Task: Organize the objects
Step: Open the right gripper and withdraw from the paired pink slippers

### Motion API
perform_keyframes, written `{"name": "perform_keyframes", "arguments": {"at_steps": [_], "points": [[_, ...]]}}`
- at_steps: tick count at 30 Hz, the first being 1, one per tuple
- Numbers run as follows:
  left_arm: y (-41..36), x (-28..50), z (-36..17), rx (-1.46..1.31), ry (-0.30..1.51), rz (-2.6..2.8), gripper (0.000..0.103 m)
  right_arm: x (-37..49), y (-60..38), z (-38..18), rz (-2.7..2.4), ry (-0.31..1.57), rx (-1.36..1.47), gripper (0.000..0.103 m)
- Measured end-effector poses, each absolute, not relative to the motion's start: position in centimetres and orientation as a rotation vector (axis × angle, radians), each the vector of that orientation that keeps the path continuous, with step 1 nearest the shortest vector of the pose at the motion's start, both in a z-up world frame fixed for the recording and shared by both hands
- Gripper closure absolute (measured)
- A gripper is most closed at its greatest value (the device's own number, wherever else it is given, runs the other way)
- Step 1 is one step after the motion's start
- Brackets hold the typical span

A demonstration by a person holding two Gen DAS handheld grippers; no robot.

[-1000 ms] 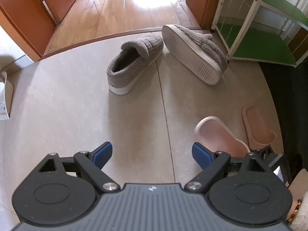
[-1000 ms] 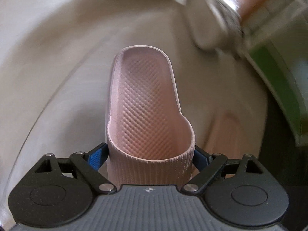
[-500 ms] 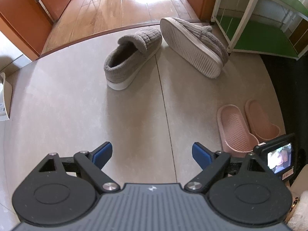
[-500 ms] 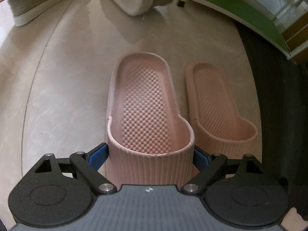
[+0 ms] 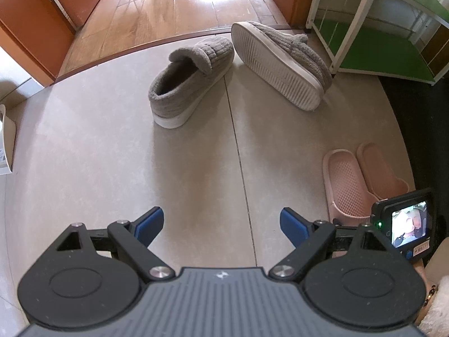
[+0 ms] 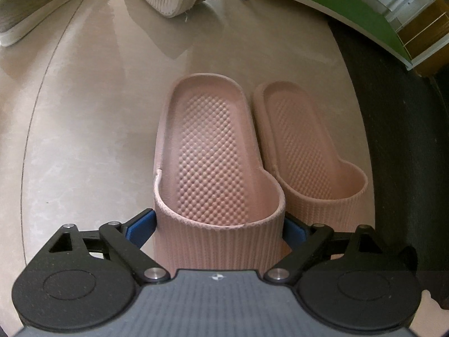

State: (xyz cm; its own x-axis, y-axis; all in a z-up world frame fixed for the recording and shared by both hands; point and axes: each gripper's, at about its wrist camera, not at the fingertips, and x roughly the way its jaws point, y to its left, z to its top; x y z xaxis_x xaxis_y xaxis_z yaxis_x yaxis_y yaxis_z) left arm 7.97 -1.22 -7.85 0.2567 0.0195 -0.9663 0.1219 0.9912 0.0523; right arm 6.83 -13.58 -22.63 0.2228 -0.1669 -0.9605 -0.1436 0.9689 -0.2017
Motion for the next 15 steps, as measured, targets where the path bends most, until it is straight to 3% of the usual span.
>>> {"name": "perform_keyframes", "arguments": {"at_steps": [7, 15], "points": [[-1.6, 8.5, -7.1, 0.129, 1.254, -0.07, 0.013, 4.8, -12.9, -19.8, 0.091, 1.295, -0.346, 0.001], [-1.5, 10.7, -5.8, 0.07, 1.185, -0.091, 0.013, 4.6, -13.8, -10.3, 0.34, 1.219, -0.516, 0.001]]}}
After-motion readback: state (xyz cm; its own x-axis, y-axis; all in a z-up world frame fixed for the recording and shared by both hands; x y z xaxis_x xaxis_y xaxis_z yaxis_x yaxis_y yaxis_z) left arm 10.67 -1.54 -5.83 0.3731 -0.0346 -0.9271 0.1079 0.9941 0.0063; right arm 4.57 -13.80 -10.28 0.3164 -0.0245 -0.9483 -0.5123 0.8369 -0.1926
